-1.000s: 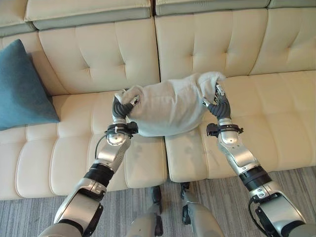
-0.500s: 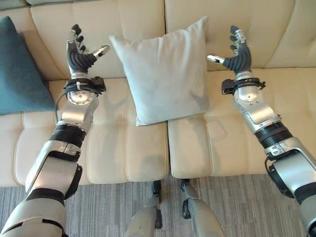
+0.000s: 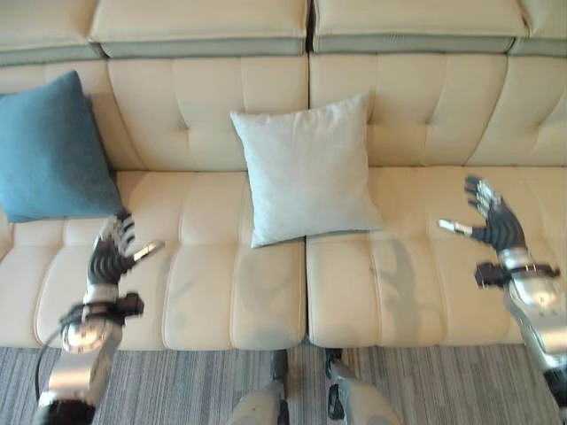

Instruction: Pick up all the scattered cushions and arrange them neatly on the sofa.

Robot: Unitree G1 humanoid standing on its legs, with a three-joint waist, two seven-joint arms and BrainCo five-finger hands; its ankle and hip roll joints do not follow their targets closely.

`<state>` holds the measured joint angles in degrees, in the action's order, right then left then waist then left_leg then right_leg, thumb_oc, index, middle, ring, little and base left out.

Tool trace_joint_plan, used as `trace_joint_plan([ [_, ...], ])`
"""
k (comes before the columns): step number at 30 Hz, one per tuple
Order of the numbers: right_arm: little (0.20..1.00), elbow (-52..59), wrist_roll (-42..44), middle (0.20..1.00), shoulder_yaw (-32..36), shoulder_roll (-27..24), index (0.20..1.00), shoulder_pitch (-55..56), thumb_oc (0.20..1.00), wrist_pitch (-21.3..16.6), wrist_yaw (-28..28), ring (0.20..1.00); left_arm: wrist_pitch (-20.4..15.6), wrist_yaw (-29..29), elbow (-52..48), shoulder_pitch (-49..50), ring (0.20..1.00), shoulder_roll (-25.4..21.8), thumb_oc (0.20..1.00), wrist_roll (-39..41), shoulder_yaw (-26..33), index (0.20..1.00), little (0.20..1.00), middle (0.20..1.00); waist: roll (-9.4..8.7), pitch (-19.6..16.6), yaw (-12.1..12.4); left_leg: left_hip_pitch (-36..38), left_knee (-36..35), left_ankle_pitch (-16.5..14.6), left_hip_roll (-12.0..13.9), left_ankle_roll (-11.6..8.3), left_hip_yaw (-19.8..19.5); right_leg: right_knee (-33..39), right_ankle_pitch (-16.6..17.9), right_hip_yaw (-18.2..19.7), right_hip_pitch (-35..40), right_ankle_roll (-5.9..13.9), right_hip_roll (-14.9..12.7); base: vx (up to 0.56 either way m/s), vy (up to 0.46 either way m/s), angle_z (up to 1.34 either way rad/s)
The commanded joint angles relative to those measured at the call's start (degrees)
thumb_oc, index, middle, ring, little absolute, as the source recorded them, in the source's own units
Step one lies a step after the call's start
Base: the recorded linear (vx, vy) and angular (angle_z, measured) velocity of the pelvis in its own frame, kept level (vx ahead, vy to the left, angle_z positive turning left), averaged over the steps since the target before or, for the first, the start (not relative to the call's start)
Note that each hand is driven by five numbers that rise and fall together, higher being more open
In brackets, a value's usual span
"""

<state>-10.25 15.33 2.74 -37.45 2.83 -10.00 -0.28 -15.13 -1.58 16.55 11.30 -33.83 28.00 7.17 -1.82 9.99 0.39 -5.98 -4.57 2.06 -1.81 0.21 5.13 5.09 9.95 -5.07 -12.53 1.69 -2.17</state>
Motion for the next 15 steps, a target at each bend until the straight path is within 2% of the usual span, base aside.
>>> trace_joint_plan([
  [1, 1.000, -4.58, -6.33, 1.000, -1.18, 1.93, 1.000, 2.14, 1.000, -1.92, 2.34, 1.000, 1.17, 3.53, 10.04, -0.29, 1.000, 2.73, 1.000, -4.48, -2.05, 1.000, 1.000, 1.000, 0.40, -5.88, -0.55, -0.06, -0.43, -1.32, 2.09, -2.53, -1.61, -0.09, -7.69, -2.59, 8.16, 5.09, -2.35, 0.00, 0.004, -0.04],
  [5, 1.000, -14.00, -11.73, 1.000, -3.68, 5.10, 1.000, 3.85, 1.000, -1.25, 1.15, 1.000, 3.13, 3.82, 21.17, 0.56, 1.000, 7.50, 1.000, -7.73, -4.10, 1.000, 1.000, 1.000, 0.64, -6.96, -0.76, 2.38, -0.43, -1.79, 2.15, -2.30, -1.28, -0.46, -8.11, -2.71, 10.33, 5.02, -2.44, -0.01, 0.004, -0.03],
  [7, 1.000, -15.76, -12.25, 1.000, -4.27, 5.96, 1.000, 4.19, 1.000, -0.91, 1.23, 1.000, 3.37, 3.81, 23.05, 0.72, 1.000, 8.46, 1.000, -8.42, -4.33, 1.000, 1.000, 1.000, 0.64, -7.21, -0.74, 2.95, -0.43, -1.95, 2.10, -2.22, -1.28, -0.53, -8.27, -2.71, 10.87, 5.00, -2.47, -0.02, 0.014, 0.00],
  [8, 1.000, -21.13, -13.86, 1.000, -6.63, 7.74, 1.000, 4.11, 1.000, -0.75, 0.83, 1.000, 3.69, 3.17, 29.09, 0.08, 1.000, 10.29, 1.000, -11.94, -5.97, 1.000, 1.000, 1.000, 0.43, -7.86, -0.67, 4.46, -0.43, -2.44, 1.96, -2.05, -1.45, -0.90, -8.84, -2.73, 12.23, 4.98, -2.59, -0.03, 0.023, -0.01],
  [15, 1.000, -24.20, -13.91, 1.000, -9.01, 10.02, 1.000, 4.42, 1.000, -0.18, 0.54, 1.000, 3.65, 2.46, 29.92, 0.12, 1.000, 11.68, 1.000, -12.36, -7.19, 1.000, 1.000, 1.000, -0.01, -8.43, -0.40, 5.94, -0.43, -2.91, 1.42, -1.60, -1.81, -1.45, -9.19, -2.81, 13.50, 5.11, -3.09, -0.04, 0.031, 0.01],
])
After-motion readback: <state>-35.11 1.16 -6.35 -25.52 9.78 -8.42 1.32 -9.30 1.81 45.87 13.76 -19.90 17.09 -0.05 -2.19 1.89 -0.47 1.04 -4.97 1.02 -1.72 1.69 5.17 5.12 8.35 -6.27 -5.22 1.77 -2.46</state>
